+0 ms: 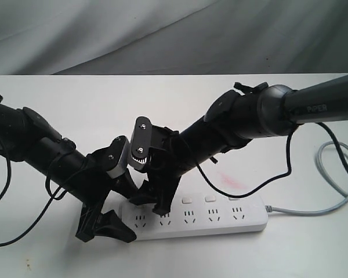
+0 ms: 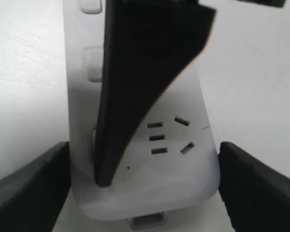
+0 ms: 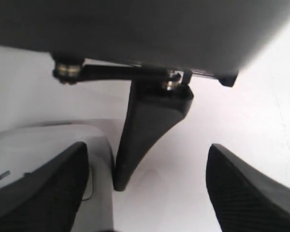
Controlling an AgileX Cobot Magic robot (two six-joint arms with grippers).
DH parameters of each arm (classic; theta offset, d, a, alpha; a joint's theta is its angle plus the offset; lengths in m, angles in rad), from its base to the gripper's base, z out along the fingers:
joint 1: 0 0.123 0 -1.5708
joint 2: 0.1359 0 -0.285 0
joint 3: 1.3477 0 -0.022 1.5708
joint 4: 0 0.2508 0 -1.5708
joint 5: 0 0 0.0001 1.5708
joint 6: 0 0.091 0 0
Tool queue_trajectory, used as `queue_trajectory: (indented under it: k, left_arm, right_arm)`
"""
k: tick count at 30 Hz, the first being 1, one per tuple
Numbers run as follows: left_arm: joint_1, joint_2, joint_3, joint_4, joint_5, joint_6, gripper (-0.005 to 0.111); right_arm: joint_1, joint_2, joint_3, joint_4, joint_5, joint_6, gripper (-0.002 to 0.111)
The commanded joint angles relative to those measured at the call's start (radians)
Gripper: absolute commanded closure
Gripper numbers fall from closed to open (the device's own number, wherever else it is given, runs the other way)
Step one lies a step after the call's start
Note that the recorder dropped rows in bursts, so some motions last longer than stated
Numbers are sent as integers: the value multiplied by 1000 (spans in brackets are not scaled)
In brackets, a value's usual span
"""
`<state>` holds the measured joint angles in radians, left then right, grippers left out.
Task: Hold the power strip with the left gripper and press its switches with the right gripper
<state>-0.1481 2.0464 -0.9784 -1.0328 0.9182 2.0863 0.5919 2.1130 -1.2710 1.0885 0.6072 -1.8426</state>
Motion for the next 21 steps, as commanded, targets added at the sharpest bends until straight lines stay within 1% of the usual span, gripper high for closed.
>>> queue_trajectory:
  k: [1, 4, 8, 11, 21]
  left_arm:
    - [-6, 4, -5, -3, -6, 8, 105]
    - [-6, 4, -5, -3, -6, 8, 105]
    - [-6, 4, -5, -3, -6, 8, 105]
    - [-6, 4, -5, -3, -6, 8, 105]
    - [-6, 4, -5, -3, -6, 8, 105]
  right_arm:
    - [-18, -93, 13, -48, 8, -10, 44]
    - [-56, -143, 13, -64, 23, -10, 44]
    - [-107, -160, 13, -71, 112, -6, 44]
    - [-113, -151, 17, -115, 131, 22, 44]
    - [-113, -77, 30, -110, 116, 19, 44]
